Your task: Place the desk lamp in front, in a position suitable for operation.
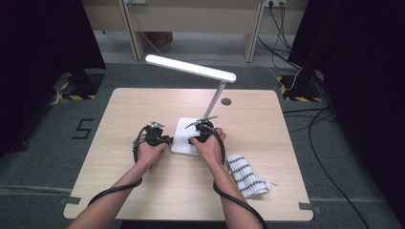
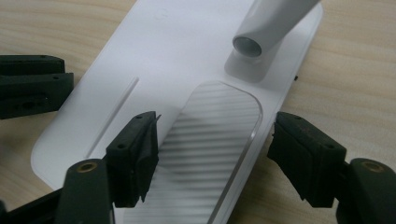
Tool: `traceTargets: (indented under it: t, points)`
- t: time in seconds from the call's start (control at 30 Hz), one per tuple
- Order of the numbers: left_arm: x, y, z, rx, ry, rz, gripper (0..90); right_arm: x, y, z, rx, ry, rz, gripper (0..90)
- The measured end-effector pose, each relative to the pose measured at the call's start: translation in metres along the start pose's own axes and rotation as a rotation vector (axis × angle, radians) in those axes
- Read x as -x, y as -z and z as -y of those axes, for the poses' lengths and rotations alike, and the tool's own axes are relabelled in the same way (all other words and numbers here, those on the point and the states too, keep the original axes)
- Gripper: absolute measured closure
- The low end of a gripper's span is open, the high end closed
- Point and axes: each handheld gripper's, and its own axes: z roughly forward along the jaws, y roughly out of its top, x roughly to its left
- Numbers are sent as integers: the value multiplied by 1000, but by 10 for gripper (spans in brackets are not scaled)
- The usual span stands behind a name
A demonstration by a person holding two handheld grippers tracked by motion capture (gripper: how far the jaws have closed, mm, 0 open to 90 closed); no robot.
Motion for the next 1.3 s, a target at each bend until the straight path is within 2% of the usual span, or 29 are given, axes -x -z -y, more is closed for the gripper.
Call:
traceTargets:
  t: [0.03,0.07,0.17,0.27,0.37,0.83,1.3]
  points:
    - [0,0,0,0,-1,2,734,0,1,0,-4,-5,-3,360]
    - [1,0,0,-1,-2,4,736,1,3,0,-19,-10,-10,419]
    - [2,-1,-1,-4,-18,-10,759,2,6,1,-25,-11,-9,457]
    - [2,-1,-2,-8,-23,-10,760,2,6,3,-15,-23,-9,458]
    - [3,-1,-2,-16,-45,-18,773,1,7,4,-14,-28,-2,459]
    - [8,1,1,-20,-66,-7,798,-4,16,17,-19,-44,6,455]
    - [20,14,18,-14,-102,15,812,-11,31,40,-33,-59,3,446]
